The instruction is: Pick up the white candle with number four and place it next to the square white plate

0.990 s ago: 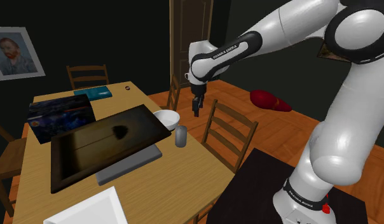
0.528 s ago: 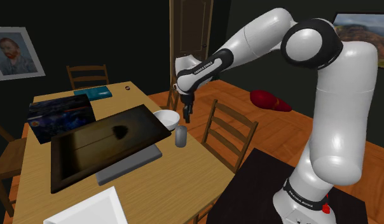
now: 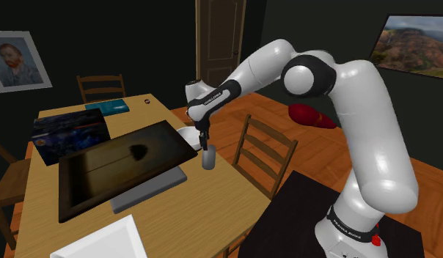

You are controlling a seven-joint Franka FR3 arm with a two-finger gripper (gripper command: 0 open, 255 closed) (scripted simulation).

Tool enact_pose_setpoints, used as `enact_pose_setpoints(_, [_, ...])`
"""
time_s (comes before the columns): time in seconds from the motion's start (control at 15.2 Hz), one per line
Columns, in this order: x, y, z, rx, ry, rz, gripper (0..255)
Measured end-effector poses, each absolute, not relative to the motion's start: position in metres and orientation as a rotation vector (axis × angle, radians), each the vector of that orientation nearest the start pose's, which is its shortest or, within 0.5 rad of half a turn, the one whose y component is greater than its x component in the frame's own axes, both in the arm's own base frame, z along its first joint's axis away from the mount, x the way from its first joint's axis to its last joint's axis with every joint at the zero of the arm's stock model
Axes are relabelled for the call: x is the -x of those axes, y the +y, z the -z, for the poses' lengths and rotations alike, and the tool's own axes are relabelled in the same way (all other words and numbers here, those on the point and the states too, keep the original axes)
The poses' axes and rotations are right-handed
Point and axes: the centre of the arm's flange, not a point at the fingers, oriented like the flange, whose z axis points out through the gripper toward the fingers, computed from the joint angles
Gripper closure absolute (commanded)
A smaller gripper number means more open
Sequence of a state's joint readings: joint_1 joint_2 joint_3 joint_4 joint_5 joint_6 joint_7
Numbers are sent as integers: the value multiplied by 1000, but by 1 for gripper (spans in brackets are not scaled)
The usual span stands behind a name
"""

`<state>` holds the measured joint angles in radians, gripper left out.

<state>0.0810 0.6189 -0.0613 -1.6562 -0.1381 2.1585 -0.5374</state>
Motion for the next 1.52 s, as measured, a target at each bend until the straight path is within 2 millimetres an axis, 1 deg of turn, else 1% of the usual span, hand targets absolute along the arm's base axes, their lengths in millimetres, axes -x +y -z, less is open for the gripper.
enact_pose_setpoints(0.13, [-686, 13, -222, 3065, -1087, -262, 0])
enact_pose_setpoints(0.2, [-695, 17, -214, 3061, -1109, -271, 0])
enact_pose_setpoints(0.26, [-698, 16, -204, 3058, -1121, -275, 0])
enact_pose_setpoints(0.4, [-700, 16, -191, 3056, -1129, -278, 0])
enact_pose_setpoints(0.73, [-697, 13, -166, 3056, -1132, -279, 0])
enact_pose_setpoints(1.12, [-697, 11, -163, 3056, -1132, -278, 0])
enact_pose_setpoints(1.19, [-697, 11, -163, 3056, -1132, -278, 255])
enact_pose_setpoints(1.52, [-698, 12, -164, 3057, -1134, -273, 255])
